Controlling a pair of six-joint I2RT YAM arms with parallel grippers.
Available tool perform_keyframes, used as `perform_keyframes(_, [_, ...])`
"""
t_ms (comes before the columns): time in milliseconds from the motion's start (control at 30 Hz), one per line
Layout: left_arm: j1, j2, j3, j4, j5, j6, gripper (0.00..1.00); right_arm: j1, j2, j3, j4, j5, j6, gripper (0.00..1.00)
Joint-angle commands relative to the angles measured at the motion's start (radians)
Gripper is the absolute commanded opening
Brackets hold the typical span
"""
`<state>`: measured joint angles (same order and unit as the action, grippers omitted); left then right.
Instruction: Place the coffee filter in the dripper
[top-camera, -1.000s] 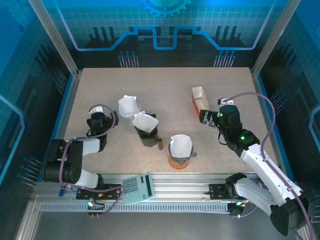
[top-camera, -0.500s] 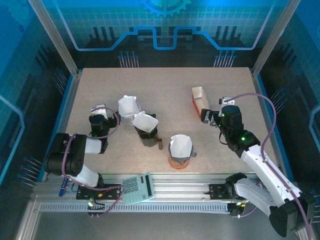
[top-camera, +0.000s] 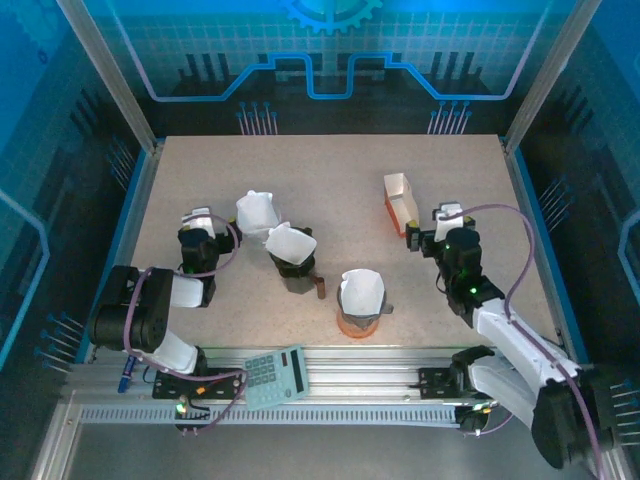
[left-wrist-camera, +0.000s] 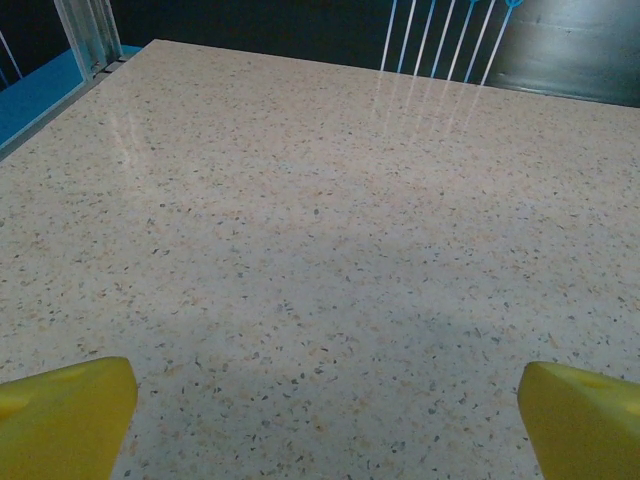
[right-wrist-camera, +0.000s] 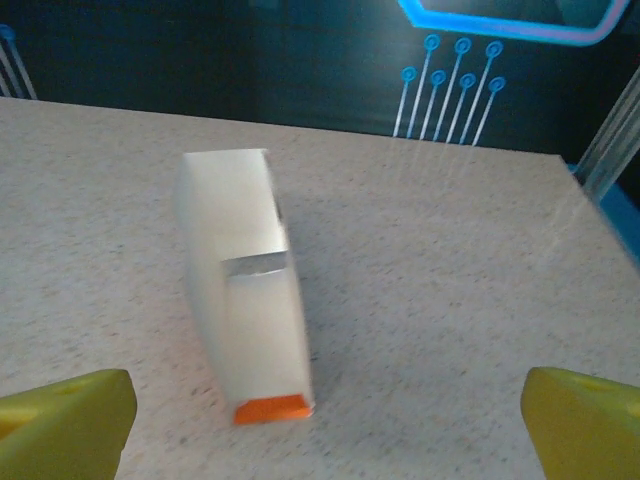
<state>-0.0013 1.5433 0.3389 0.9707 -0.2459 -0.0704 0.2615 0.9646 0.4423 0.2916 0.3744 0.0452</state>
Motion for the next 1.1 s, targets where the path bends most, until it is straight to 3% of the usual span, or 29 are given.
perform_keyframes(0, [-0.006, 0.005, 0.000, 0.029, 0.009, 0.020, 0.99, -0.046, 0.110, -0.032, 0.231, 0.026, -0.071, 1.00])
perform_keyframes(100, [-0.007, 0.005, 0.000, 0.029, 0.008, 0.020, 0.99, -0.085, 0.252, -0.053, 0.383, -0.058, -0.053, 1.00])
perform_keyframes(200, [-0.009, 0.006, 0.000, 0.029, 0.006, 0.020, 0.99, -0.101, 0.378, -0.020, 0.393, -0.093, -0.085, 1.00])
perform_keyframes(400, [-0.009, 0.005, 0.001, 0.029, 0.007, 0.020, 0.99, -0.154, 0.585, -0.094, 0.717, -0.157, -0.058, 1.00])
perform_keyframes(467, [-0.008, 0.006, 0.001, 0.029, 0.006, 0.019, 0.99, -0.171, 0.566, -0.043, 0.575, -0.201, -0.045, 1.00])
perform_keyframes(667, [-0.008, 0.007, 0.002, 0.028, 0.007, 0.020, 0.99, -0.196, 0.569, -0.053, 0.606, -0.236, -0.034, 1.00])
perform_keyframes(800, [-0.009, 0.006, 0.002, 0.027, 0.007, 0.020, 0.99, -0.186, 0.566, -0.083, 0.656, -0.129, -0.003, 1.00])
perform_keyframes(1067, [-0.008, 0.006, 0.002, 0.026, 0.007, 0.020, 0.99, -0.173, 0.569, -0.066, 0.632, -0.115, -0.016, 1.00])
